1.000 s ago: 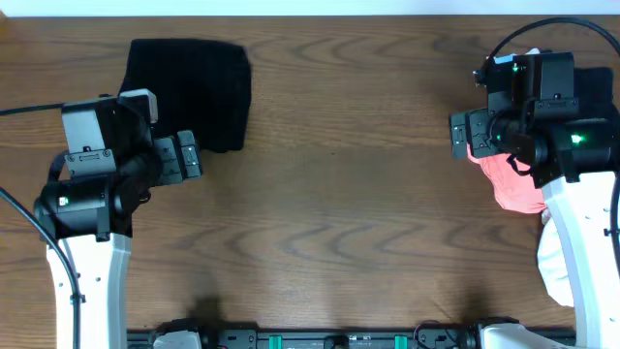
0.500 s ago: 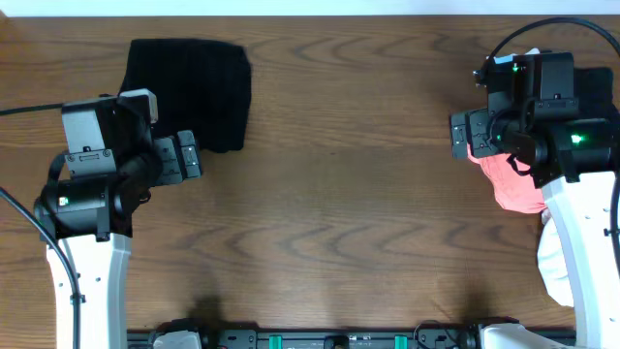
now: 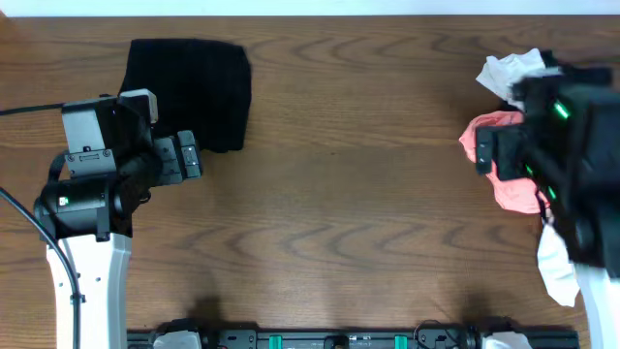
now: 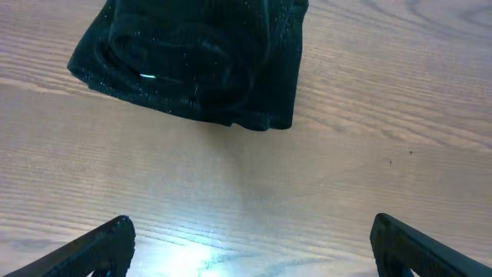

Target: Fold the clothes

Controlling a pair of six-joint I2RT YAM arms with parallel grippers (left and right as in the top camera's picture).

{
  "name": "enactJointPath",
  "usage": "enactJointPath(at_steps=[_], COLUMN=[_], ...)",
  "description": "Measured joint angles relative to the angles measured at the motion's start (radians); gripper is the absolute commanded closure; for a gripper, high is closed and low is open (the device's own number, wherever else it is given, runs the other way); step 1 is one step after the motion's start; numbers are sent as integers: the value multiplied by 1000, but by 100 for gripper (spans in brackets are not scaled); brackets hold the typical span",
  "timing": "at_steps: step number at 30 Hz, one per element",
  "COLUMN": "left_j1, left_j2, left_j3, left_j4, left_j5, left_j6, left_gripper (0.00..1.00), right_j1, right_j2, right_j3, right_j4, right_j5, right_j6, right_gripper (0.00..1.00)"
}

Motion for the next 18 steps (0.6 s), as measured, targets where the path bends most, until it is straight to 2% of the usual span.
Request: enactJointPath(at_steps=[4, 6, 9, 13, 18], left_j1=[0, 0, 0, 0, 0], left_j2=[0, 0, 0, 1, 1], left_j3=[0, 0, 0, 0, 0], left_j4=[0, 0, 0, 0, 0], left_j5=[0, 0, 0, 0, 0], left_j6=[0, 0, 0, 0, 0], left_gripper=[2, 2, 2, 2, 2], right_j1=[-33, -38, -38, -39, -40], right_j2=[-179, -264, -378, -529, -708], right_j3=[-190, -336, -555, -814, -1064], right_j4=[374, 576, 792, 943, 997], right_j5=[-91, -131, -173, -193, -199], right_j6=[3, 3, 6, 6, 6], right_gripper=[1, 1, 1, 1, 1])
